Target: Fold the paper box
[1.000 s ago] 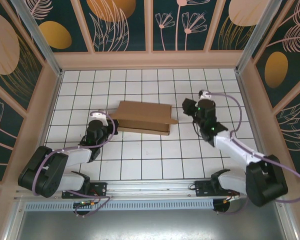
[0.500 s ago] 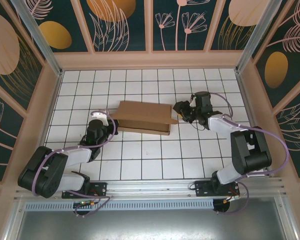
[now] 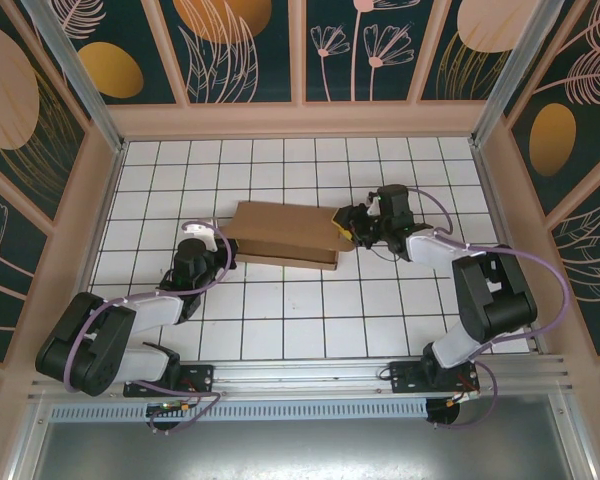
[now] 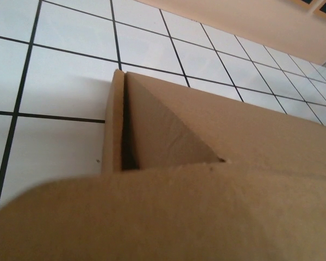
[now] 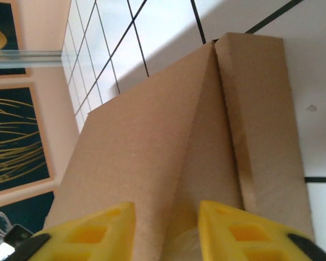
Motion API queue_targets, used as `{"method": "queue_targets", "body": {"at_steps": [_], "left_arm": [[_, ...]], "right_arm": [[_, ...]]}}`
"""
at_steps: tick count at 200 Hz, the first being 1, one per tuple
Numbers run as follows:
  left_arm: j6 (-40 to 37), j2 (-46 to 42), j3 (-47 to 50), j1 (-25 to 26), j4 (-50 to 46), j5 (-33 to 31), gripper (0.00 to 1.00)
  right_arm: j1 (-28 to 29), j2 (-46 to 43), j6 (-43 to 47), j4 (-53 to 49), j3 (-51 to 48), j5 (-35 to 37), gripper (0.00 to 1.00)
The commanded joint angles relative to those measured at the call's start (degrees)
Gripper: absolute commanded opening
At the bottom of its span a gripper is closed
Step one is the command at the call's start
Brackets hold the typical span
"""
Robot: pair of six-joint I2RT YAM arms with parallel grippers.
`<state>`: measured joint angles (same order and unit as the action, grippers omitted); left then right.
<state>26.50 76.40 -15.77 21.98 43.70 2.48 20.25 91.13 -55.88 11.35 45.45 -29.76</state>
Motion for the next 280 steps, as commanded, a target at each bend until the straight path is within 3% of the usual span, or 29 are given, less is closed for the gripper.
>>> {"method": "queue_targets", "body": {"at_steps": [1, 55, 85, 123, 139, 153, 178, 198, 216, 247, 280], "left_arm": [[0.9, -0.6, 0.4, 0.6, -0.2, 2.6, 0.21], [6.0, -9.6, 4.5, 0.6, -4.2, 0.7, 0.43], [9.8, -18.3, 7.0, 0.6, -8.9, -0.6, 0.43], [13.1, -33.2, 5.4, 0.6, -23.0, -10.8, 0.38], [9.7, -35.3, 1.5, 0.6, -27.6, -15.1, 0.4], [5.3, -31.5, -3.4, 0.6, -29.5, -15.5, 0.46], [-0.8, -15.7, -15.6, 0.4, -32.9, -10.1, 0.57], [-7.2, -4.5, -25.4, -0.3, -36.0, -6.9, 0.57], [-10.2, 3.8, -32.0, -3.0, -38.6, 1.1, 0.58], [-13.4, 12.7, -36.0, -5.3, -40.0, 12.0, 0.57], [-12.2, 17.1, -34.0, -6.1, -37.6, 11.6, 0.46]], "right_arm": [[0.2, 0.8, 2.8, -0.3, -1.1, 4.2, 0.27], [0.4, 2.6, 7.5, -2.0, -1.1, 9.4, 0.24], [0.5, 3.3, 9.8, -3.3, 0.3, 11.6, 0.24], [0.5, 4.2, 13.8, -6.2, 3.9, 11.7, 0.25], [0.4, 4.4, 16.8, -8.3, 5.5, 12.7, 0.27], [0.4, 4.3, 19.0, -9.1, 6.0, 13.3, 0.29], [0.5, 4.8, 22.5, -10.8, 7.0, 14.1, 0.36], [0.7, 5.5, 25.5, -12.5, 8.0, 16.2, 0.4], [0.9, 5.9, 27.1, -13.5, 8.6, 17.6, 0.41], [0.9, 6.2, 28.9, -13.6, 8.2, 18.7, 0.41], [1.0, 8.2, 29.9, -13.0, 7.1, 19.7, 0.4]]}}
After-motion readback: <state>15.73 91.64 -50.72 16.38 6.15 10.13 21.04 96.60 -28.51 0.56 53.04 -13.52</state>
